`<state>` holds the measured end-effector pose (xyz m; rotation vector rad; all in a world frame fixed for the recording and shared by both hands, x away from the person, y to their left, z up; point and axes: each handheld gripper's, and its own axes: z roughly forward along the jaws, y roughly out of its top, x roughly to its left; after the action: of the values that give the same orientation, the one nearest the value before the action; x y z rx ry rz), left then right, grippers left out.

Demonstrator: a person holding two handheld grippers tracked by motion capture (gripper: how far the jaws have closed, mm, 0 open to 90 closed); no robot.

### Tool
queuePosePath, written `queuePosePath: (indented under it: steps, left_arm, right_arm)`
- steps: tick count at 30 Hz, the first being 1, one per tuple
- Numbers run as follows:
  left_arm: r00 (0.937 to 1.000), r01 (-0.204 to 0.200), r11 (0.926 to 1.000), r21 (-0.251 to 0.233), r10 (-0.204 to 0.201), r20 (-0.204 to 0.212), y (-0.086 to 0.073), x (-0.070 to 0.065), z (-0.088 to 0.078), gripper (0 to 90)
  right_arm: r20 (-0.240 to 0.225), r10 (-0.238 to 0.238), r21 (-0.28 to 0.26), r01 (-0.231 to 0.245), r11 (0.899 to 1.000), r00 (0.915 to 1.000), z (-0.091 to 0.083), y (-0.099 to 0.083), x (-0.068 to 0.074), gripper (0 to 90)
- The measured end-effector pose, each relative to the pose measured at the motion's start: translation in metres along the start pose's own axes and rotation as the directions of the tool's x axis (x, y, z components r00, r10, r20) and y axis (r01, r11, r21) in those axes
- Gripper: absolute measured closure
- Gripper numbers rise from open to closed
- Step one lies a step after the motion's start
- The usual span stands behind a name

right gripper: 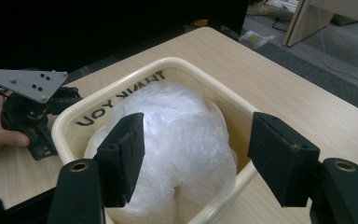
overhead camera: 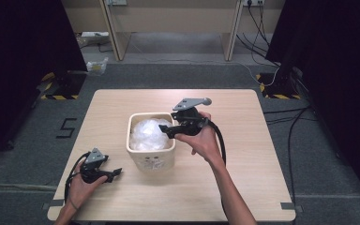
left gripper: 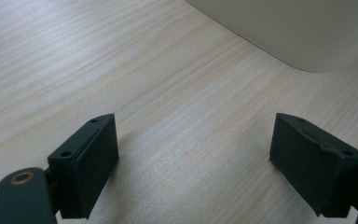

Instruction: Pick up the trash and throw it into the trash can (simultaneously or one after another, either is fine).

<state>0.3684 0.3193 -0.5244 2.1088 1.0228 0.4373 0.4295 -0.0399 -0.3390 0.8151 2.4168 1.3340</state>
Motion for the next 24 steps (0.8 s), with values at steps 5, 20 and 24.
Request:
queuePosePath:
  steps: [5,20,24]
  left_arm:
    - [1.0000,0.000,1.0000,0.000,0.000,0.000,0.000,0.000,0.000,14.4]
    - [1.0000,0.000,1.0000,0.000,0.000,0.000,0.000,0.000,0.000,14.4]
    - [1.0000,0.000,1.0000,0.000,0.000,-0.001,0.000,0.000,0.000,14.4]
  right_arm:
    - [0.035,0.024,0.005,-0.024,1.000,0.9991,-0.008,-0.011,-0.009,36.4]
    - [0.132,0.061,0.005,-0.062,0.998,0.9894,-0.034,-0.051,-0.032,29.7]
    - [0.144,0.073,0.008,-0.075,0.997,0.9869,-0.037,-0.058,-0.035,29.5]
